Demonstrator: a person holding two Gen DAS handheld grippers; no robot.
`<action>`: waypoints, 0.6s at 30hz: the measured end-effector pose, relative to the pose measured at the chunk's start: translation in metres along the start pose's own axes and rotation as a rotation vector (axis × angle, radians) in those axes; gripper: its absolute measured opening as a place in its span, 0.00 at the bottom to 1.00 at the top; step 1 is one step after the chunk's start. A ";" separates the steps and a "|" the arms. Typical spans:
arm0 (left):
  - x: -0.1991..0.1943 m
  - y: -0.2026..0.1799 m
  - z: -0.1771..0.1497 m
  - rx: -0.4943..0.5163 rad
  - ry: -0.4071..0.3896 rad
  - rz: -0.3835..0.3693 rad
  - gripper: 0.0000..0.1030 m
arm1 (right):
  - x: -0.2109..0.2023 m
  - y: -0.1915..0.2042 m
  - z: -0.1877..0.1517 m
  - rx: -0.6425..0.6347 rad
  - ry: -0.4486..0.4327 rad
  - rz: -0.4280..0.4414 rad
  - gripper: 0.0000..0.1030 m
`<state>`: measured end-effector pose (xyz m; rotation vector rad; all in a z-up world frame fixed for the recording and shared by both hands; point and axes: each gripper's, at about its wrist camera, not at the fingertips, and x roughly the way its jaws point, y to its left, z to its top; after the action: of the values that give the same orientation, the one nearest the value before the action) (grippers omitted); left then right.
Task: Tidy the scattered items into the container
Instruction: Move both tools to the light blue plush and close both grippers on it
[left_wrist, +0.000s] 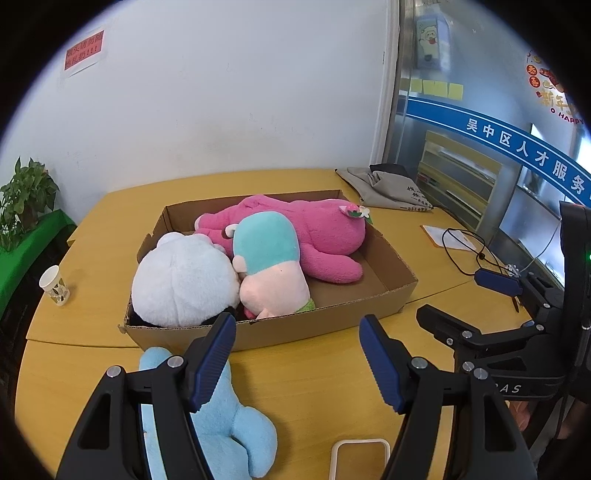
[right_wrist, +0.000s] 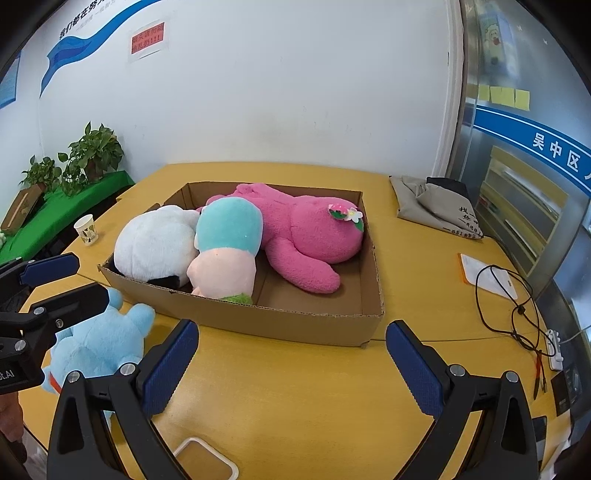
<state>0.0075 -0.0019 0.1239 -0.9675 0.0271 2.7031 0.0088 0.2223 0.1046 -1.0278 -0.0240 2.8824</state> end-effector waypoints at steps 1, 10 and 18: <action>0.000 0.000 0.000 0.002 0.001 -0.001 0.67 | 0.000 0.000 0.000 0.004 0.003 0.003 1.00; 0.000 0.000 -0.006 -0.010 0.005 -0.014 0.67 | -0.001 -0.004 -0.006 0.014 0.009 -0.015 1.00; -0.002 0.004 -0.013 -0.018 0.009 -0.021 0.67 | -0.002 -0.002 -0.007 0.017 0.010 -0.023 1.00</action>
<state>0.0159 -0.0078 0.1151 -0.9803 -0.0059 2.6843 0.0149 0.2238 0.1010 -1.0320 -0.0110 2.8521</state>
